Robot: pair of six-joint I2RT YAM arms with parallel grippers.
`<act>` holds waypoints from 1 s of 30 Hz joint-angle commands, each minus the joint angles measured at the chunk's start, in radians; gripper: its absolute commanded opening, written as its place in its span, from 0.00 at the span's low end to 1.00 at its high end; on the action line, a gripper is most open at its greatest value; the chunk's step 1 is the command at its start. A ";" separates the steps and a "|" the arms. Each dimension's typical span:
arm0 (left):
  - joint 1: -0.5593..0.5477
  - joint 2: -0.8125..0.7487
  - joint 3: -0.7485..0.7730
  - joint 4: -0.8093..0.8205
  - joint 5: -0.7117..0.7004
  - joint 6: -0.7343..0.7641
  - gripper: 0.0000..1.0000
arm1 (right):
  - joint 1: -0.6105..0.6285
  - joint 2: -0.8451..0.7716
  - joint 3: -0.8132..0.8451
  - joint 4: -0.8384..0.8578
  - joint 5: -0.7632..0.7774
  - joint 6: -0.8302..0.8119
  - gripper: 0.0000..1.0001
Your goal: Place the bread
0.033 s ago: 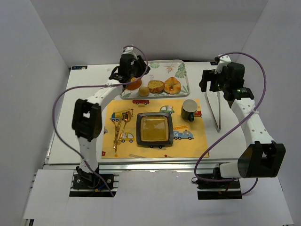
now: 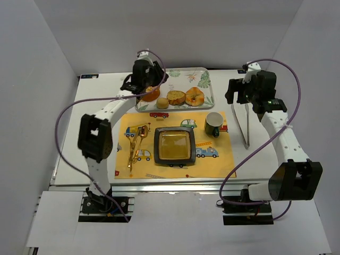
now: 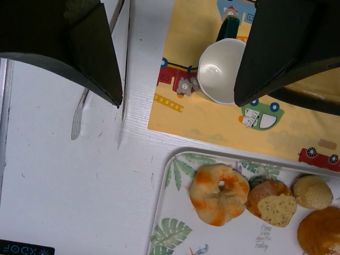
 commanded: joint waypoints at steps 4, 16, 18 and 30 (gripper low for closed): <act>0.087 -0.691 -0.552 0.053 -0.036 0.069 0.00 | -0.157 -0.076 -0.109 0.010 -0.292 -0.277 0.11; 0.221 -1.228 -1.086 -0.197 -0.174 0.027 0.91 | -0.239 0.183 -0.269 -0.044 0.028 -0.310 0.89; 0.223 -1.229 -1.086 -0.202 -0.171 0.030 0.91 | -0.237 0.244 -0.263 -0.043 0.013 -0.312 0.88; 0.223 -1.271 -1.106 -0.219 -0.188 -0.002 0.91 | -0.243 0.427 -0.243 0.020 -0.003 -0.295 0.63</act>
